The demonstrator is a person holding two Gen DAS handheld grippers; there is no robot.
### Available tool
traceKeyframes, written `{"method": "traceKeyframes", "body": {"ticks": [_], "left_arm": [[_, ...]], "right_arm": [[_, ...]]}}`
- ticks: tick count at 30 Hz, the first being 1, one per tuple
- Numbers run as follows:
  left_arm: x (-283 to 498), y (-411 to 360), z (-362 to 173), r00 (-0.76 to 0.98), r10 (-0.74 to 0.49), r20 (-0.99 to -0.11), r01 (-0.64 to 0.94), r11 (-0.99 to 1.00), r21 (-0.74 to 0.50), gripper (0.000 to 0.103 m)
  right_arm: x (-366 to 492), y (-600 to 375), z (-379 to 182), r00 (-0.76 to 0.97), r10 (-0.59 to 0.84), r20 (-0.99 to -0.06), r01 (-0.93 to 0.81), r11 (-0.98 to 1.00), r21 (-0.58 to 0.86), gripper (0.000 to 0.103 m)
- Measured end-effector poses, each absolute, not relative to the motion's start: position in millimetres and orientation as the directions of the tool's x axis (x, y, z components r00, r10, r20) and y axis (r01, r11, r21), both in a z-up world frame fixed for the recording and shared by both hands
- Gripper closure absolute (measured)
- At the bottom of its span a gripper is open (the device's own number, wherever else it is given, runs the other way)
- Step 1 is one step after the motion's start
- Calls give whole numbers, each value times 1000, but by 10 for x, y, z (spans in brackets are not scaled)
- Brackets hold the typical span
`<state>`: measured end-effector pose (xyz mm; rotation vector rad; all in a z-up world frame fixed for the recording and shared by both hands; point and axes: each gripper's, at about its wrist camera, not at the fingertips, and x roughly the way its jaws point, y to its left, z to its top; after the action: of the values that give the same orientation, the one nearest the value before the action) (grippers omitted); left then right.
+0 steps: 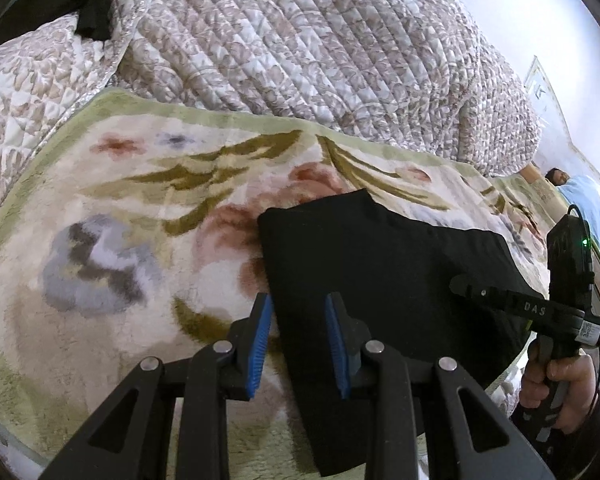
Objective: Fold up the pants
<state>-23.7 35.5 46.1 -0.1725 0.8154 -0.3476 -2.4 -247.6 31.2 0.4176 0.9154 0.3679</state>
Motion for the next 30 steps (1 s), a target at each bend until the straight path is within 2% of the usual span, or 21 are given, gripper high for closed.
{"method": "traceKeyframes", "body": {"ticks": [3, 7, 10, 12, 16, 23, 28, 30], "left_arm": [[-228, 280, 467, 629, -379, -679, 259, 925, -277, 73], [-191, 118, 343, 576, -394, -716, 293, 917, -270, 73], [-214, -8, 244, 570, -357, -740, 311, 927, -209, 73], [-251, -51, 254, 585, -336, -738, 328, 930, -164, 73], [-264, 5, 249, 589, -349, -729, 318, 929, -188, 73], [-278, -60, 271, 609, -308, -731, 296, 943, -151, 73], [-288, -104, 305, 621, -275, -734, 275, 953, -125, 73], [-302, -117, 319, 629, -267, -730, 274, 955, -114, 73]], "right_arm": [[-79, -2548, 410, 619, 403, -674, -113, 895, 432, 98], [-131, -2574, 502, 649, 417, -636, -151, 890, 430, 98], [-112, -2489, 440, 608, 442, -659, -186, 887, 422, 98], [-57, -2395, 305, 549, 420, -723, -191, 905, 380, 98], [-58, -2420, 316, 562, 426, -709, -186, 900, 394, 98], [-116, -2378, 325, 577, 413, -705, -211, 909, 360, 96], [-239, -2267, 349, 615, 351, -706, -265, 935, 235, 94], [-298, -2226, 356, 628, 325, -707, -277, 943, 187, 87]]}}
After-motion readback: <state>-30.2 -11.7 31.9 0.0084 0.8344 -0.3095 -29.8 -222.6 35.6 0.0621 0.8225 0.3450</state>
